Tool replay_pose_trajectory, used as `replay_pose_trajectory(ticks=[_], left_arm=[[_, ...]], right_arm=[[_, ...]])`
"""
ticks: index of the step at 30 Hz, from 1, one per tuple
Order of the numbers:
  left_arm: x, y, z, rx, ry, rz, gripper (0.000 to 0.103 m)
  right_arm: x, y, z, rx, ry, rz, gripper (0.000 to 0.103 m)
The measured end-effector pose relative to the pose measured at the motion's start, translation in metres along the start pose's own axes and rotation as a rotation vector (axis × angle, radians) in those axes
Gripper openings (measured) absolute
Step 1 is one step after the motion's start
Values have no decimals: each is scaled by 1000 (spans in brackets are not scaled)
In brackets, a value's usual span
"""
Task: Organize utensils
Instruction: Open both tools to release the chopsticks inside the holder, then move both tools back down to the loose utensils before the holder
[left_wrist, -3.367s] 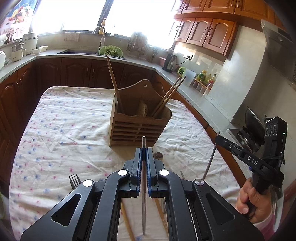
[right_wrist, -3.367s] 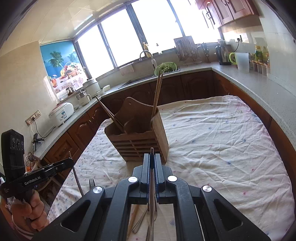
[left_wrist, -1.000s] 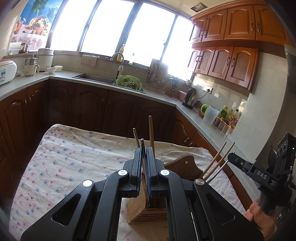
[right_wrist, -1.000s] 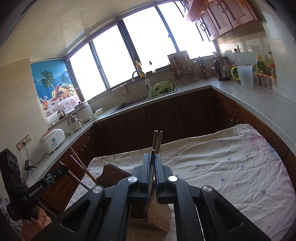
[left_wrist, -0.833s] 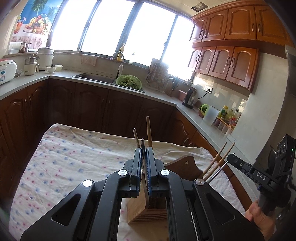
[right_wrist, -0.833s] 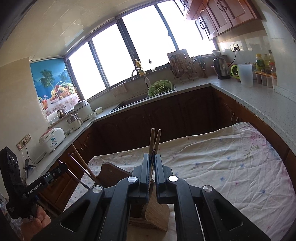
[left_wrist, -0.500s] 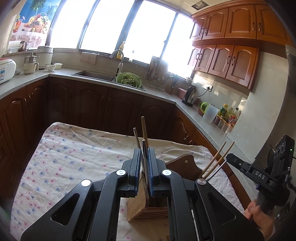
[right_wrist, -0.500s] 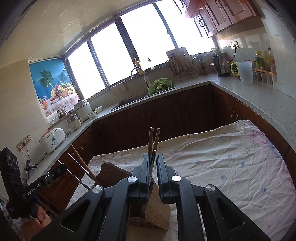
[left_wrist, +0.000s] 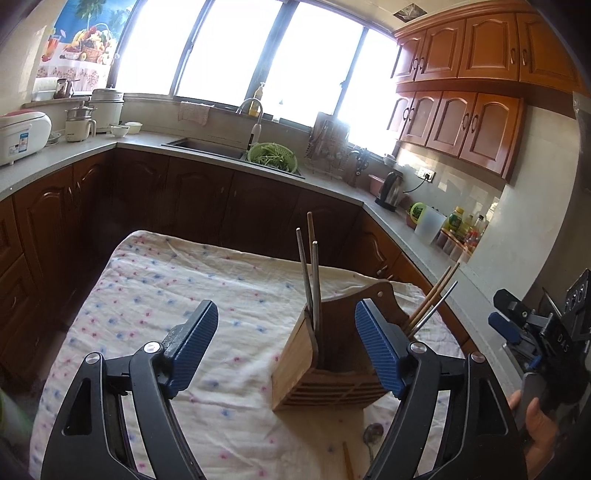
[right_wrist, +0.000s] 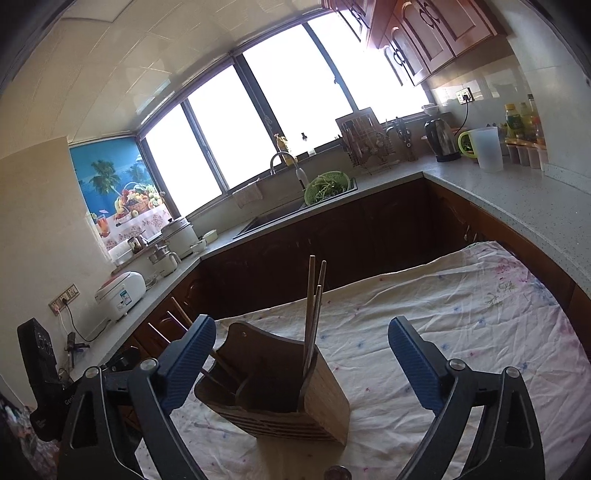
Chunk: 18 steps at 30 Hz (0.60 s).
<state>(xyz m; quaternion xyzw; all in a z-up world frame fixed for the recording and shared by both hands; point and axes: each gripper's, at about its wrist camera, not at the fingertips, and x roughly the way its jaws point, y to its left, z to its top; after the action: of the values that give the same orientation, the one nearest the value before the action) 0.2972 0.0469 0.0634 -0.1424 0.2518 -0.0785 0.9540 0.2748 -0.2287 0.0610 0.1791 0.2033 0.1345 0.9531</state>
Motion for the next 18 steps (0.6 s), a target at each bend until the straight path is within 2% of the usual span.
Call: replay_pose_trajectory(ticks=[8, 18], left_arm=[[-28, 6, -42, -34, 78, 11, 84], [-66, -2, -84, -33, 130, 2, 84]], right_arm=[[-40, -1, -25, 3, 6, -7, 99], [-88, -6, -66, -3, 19, -49, 99]])
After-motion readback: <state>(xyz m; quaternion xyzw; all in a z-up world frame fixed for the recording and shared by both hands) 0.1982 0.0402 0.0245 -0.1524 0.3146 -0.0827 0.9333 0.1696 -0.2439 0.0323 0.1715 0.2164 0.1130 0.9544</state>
